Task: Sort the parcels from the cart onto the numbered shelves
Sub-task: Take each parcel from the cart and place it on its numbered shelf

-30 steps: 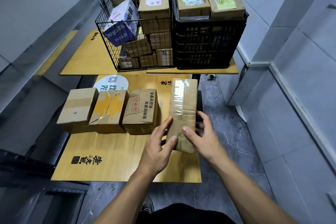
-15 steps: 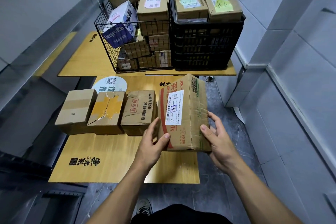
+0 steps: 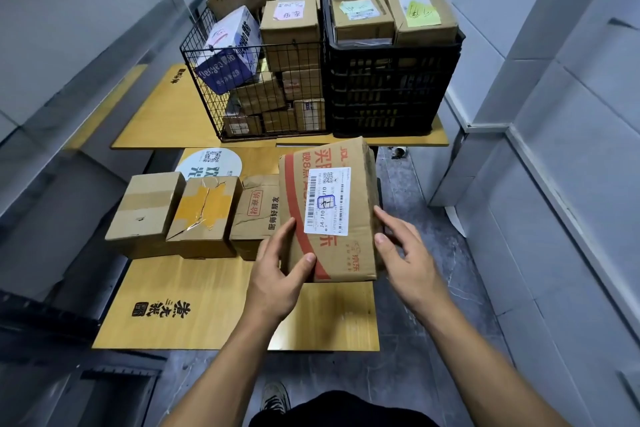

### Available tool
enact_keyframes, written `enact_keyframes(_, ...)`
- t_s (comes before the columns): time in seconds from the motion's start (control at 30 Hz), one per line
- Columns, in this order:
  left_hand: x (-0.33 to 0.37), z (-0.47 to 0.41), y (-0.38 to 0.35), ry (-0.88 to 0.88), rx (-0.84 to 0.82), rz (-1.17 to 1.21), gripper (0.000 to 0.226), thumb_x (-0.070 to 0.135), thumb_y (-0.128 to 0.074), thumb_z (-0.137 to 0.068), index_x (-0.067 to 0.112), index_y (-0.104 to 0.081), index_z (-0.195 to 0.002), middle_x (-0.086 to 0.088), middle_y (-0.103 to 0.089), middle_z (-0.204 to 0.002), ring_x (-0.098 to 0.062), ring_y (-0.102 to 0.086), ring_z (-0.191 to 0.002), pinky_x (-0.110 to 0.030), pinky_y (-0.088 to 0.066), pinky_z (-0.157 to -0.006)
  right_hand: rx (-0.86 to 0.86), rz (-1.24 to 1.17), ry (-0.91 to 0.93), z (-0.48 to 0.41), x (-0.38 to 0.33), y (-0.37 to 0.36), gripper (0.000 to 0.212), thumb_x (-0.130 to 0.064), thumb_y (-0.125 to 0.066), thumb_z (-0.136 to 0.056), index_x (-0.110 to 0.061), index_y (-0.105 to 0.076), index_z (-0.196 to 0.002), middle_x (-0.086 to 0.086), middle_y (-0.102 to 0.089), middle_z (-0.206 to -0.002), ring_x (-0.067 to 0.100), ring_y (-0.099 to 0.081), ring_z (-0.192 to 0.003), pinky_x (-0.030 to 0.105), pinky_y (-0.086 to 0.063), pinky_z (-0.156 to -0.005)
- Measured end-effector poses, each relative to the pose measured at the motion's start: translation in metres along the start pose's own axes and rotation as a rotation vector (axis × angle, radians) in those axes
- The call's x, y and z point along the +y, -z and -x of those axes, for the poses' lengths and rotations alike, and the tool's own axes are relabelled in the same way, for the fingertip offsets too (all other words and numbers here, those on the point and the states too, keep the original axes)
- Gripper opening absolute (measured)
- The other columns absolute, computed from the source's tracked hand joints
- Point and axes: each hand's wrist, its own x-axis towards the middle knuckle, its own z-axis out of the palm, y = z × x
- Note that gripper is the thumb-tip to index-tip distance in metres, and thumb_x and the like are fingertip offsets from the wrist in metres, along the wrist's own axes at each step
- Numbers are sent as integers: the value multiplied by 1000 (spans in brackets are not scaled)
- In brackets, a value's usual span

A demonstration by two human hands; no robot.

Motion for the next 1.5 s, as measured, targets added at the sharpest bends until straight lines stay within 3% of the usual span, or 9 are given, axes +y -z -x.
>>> enact_keyframes(0.17,6,8,1,-115,75,-218,67,44,-68,-81,55,-34,-138,12,-36,-129,5,-40,-115,-1,-26,-89,-123,-243,-156,3,2,-6,64,-50,-71,-84,-55,-41,-140,-17,-57,-135,11,-55,-129,46,-51,-104)
enact_keyframes(0.27,6,14,4,-164,88,-282,69,40,-70,-82,55,-32,-138,13,-33,-129,2,-39,-117,-8,-28,-92,-99,-211,-165,3,6,-13,67,-37,-76,-86,-71,-36,-128,-16,-59,-129,7,-55,-126,48,-52,-102)
enact_keyframes(0.53,3,31,24,-158,176,-389,70,37,-70,-84,56,-29,-138,23,-23,-123,4,-32,-116,-14,-29,-92,-88,-165,-165,3,-2,-51,78,-63,-76,-61,-76,-27,-120,-21,-63,-117,5,-65,-107,50,-55,-94)
enact_keyframes(0.77,0,52,70,-104,310,-438,68,39,-67,-86,54,-26,-138,14,-28,-129,-7,-35,-121,-25,-36,-95,-203,-176,-83,2,-33,-100,81,-40,-82,-80,-75,-23,-123,-13,-64,-125,2,-64,-107,42,-56,-94)
enact_keyframes(0.97,0,86,145,-47,395,-406,68,43,-64,-84,48,-32,-143,16,-31,-133,10,-33,-120,-2,-26,-96,-334,-251,47,7,-81,-164,81,-21,-79,-85,-66,-29,-130,-15,-64,-129,0,-62,-116,44,-49,-105)
enact_keyframes(1.03,4,99,175,-25,384,-414,70,48,-61,-83,46,-29,-145,15,-33,-138,6,-34,-126,-8,-30,-101,-378,-295,65,9,-96,-186,79,-19,-80,-82,-51,-33,-138,-21,-67,-123,3,-63,-115,48,-48,-106)
enact_keyframes(1.17,19,150,262,-15,508,-524,60,48,-56,-85,34,-39,-142,16,-43,-131,10,-39,-119,-4,-27,-98,-520,-302,136,32,-147,-244,84,-41,-81,-70,-60,-32,-136,-10,-66,-126,14,-66,-112,52,-53,-98)
enact_keyframes(1.3,36,205,341,86,605,-782,57,47,-53,-85,22,-49,-137,3,-51,-129,-15,-46,-119,-31,-37,-102,-590,-306,257,61,-196,-298,76,-28,-81,-82,-67,-31,-125,-13,-62,-121,9,-64,-103,40,-60,-82)
enact_keyframes(1.5,65,284,424,238,685,-1229,53,47,-51,-90,26,-45,-138,3,-50,-131,-23,-48,-115,-39,-41,-96,-682,-353,411,109,-270,-361,79,-33,-79,-83,-60,-26,-135,-30,-49,-115,5,-54,-109,50,-49,-102)
